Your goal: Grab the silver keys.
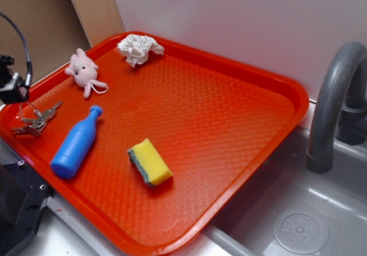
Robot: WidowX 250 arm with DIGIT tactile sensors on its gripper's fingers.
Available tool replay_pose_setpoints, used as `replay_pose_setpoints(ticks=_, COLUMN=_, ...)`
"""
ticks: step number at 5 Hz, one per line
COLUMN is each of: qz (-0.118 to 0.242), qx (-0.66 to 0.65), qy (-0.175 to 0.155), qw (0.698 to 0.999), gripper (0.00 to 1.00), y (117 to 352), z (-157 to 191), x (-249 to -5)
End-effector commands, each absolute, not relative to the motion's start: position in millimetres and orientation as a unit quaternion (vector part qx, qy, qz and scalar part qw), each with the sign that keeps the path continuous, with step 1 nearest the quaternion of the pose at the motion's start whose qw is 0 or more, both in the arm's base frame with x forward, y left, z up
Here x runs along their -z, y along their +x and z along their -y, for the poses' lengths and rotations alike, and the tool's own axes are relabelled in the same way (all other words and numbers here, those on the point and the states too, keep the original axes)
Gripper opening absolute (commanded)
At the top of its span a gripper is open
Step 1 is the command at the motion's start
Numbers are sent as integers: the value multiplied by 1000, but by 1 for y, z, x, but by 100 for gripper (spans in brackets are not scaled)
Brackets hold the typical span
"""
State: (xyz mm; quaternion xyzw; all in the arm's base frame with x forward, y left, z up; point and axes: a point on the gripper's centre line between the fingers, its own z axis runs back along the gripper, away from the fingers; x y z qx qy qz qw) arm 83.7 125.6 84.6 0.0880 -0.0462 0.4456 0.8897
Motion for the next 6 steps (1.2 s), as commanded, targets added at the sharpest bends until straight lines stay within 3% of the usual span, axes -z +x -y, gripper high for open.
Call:
replay_pose_setpoints(ticks=1, qz=65, qx=-451, qy=113, qw=883, gripper=100, y=74, z=-130, x=-79)
replay_pose_setpoints(ticks=3, qz=56, qx=-442, qy=107, qw=889, gripper=100, y=78, z=-123, x=-75)
replay_pose_setpoints(ticks=4, qz=38, qx=-437, qy=73, qw=896, gripper=100, y=82, z=-117, x=-76)
replay_pose_setpoints(ticks=6, qz=34, qx=-404, qy=47, qw=913, gripper=100, y=81, z=-114, x=-101)
